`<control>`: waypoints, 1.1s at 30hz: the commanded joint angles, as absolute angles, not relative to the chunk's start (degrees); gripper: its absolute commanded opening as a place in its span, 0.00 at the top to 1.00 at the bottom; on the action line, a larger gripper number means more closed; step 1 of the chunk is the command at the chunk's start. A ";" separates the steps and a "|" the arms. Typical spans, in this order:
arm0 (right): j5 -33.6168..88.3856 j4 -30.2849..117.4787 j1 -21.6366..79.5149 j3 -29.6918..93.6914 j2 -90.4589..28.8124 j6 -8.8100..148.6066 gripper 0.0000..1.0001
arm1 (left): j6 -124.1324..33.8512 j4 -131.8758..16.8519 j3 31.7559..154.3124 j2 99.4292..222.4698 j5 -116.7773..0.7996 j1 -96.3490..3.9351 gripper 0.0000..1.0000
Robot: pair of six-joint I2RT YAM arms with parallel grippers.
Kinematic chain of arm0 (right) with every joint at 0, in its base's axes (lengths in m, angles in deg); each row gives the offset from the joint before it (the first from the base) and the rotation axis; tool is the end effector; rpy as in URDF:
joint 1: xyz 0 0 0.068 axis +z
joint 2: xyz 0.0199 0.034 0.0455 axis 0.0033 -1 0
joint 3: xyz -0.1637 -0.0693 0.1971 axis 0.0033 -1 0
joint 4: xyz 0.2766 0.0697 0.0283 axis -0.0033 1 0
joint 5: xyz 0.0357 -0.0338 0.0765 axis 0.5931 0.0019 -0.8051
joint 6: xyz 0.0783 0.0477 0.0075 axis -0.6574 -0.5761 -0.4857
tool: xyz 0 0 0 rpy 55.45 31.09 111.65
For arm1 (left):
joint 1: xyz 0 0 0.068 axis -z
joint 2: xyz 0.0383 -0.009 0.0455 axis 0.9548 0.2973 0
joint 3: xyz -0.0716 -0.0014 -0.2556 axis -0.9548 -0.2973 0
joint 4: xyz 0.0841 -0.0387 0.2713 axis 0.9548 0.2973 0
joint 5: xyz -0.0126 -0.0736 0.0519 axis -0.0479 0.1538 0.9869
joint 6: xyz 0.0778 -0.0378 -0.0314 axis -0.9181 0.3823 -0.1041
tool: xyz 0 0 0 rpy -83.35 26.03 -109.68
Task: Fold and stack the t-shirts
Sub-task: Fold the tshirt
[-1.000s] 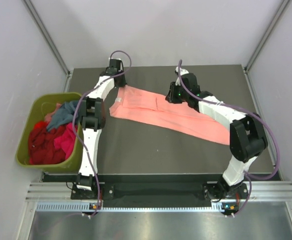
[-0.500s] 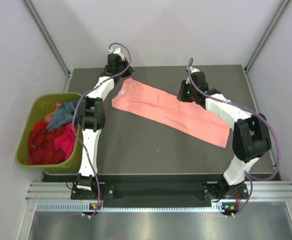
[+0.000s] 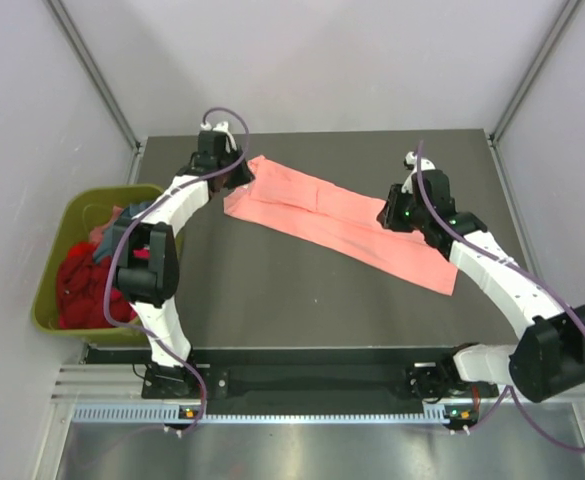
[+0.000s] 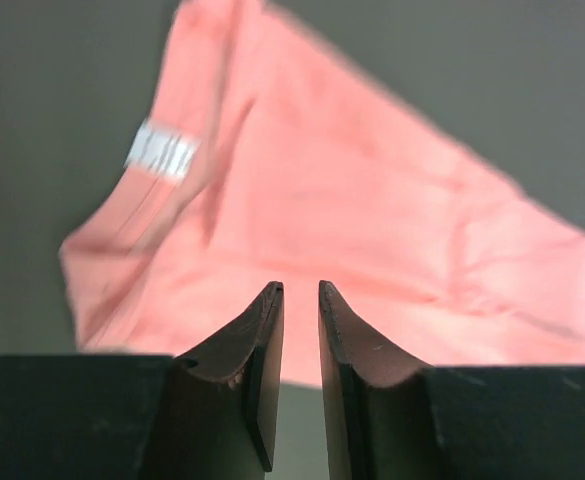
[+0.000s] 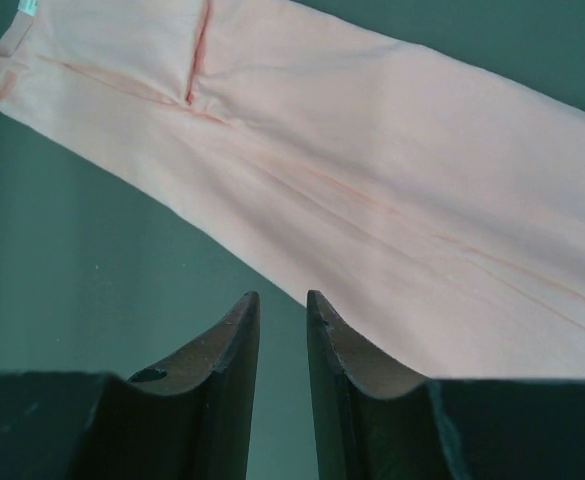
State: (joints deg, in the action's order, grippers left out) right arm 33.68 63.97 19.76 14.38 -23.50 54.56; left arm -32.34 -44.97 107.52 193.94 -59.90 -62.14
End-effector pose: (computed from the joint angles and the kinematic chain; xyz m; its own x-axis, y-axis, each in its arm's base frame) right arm 0.3298 0.1219 0.2501 -0.6557 0.1630 -0.7373 -0.1204 0.9414 0.3152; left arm 0.4957 -0.1073 0.2291 -0.6121 -0.2991 -0.7320 0.0821 0.8967 -0.4350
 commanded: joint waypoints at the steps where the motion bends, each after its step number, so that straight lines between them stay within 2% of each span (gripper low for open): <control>1: 32.39 64.18 19.41 13.58 -19.18 53.77 0.73 | -31.67 -37.66 102.44 191.98 -51.67 -62.34 0.74; 6: 31.43 64.27 19.50 13.58 -18.04 53.25 0.73 | -30.88 -30.47 104.62 193.73 -47.56 -62.34 0.74; 16: 30.89 64.18 19.50 14.46 -18.21 53.68 0.72 | -30.09 -31.06 103.92 200.49 -45.17 -62.34 0.73; 23: 31.86 65.24 19.50 15.96 -18.65 54.39 0.72 | -30.70 -30.10 107.61 205.33 -40.59 -62.86 0.73; 25: 31.69 65.15 19.41 15.87 -18.82 54.30 0.72 | -30.97 -30.10 108.49 206.47 -40.32 -62.95 0.76; 27: 31.60 65.06 19.50 15.78 -19.09 54.21 0.72 | -31.41 -30.18 109.54 207.09 -39.54 -63.13 0.92; 29: 32.12 64.98 19.41 15.87 -19.26 54.21 0.72 | -31.76 -30.71 110.07 207.71 -39.27 -63.21 1.00; 33: 33.96 64.36 19.50 16.13 -20.58 53.95 0.72 | -33.25 -33.16 113.66 209.64 -40.41 -63.57 1.00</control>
